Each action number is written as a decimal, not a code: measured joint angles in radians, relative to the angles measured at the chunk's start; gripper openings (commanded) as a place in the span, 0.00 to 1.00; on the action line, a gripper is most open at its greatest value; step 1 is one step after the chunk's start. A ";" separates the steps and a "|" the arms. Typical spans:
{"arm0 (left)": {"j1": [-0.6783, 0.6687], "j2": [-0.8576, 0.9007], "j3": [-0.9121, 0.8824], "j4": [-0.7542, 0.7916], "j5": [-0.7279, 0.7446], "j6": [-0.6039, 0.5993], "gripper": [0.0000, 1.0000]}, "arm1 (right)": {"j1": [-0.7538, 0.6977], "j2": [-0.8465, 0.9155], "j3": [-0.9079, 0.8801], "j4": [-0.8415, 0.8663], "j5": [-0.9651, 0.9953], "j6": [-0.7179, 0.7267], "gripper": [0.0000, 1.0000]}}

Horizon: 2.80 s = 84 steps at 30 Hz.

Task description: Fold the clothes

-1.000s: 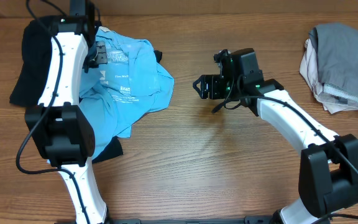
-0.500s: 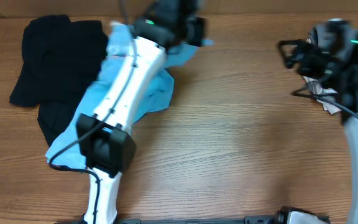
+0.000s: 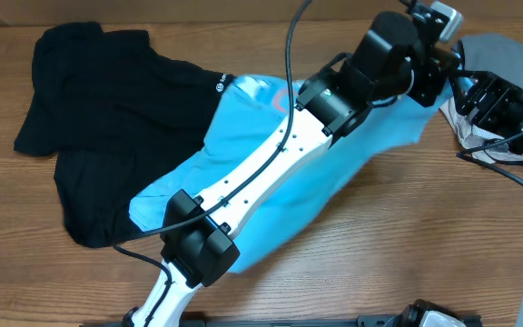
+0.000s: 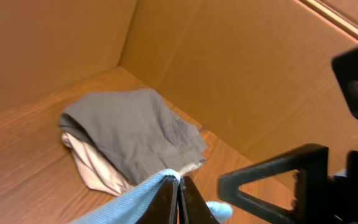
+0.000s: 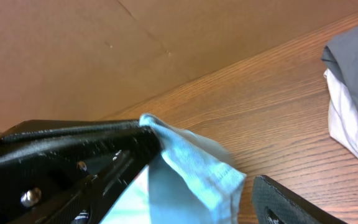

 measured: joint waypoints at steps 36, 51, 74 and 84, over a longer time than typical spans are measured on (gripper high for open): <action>0.018 -0.010 0.490 0.315 -0.149 -0.134 0.04 | -0.340 0.000 0.000 -0.037 -0.191 0.019 0.86; 0.289 -0.030 0.645 -0.623 -0.201 0.006 0.04 | -0.340 0.000 0.000 -0.066 -0.198 0.017 0.87; 0.447 0.080 0.648 -1.220 -0.347 0.335 1.00 | -0.102 0.161 0.000 -0.091 -0.198 -0.037 0.87; 0.604 0.402 0.649 -1.356 -0.356 0.268 0.97 | -0.102 0.161 0.000 -0.095 -0.196 -0.053 0.87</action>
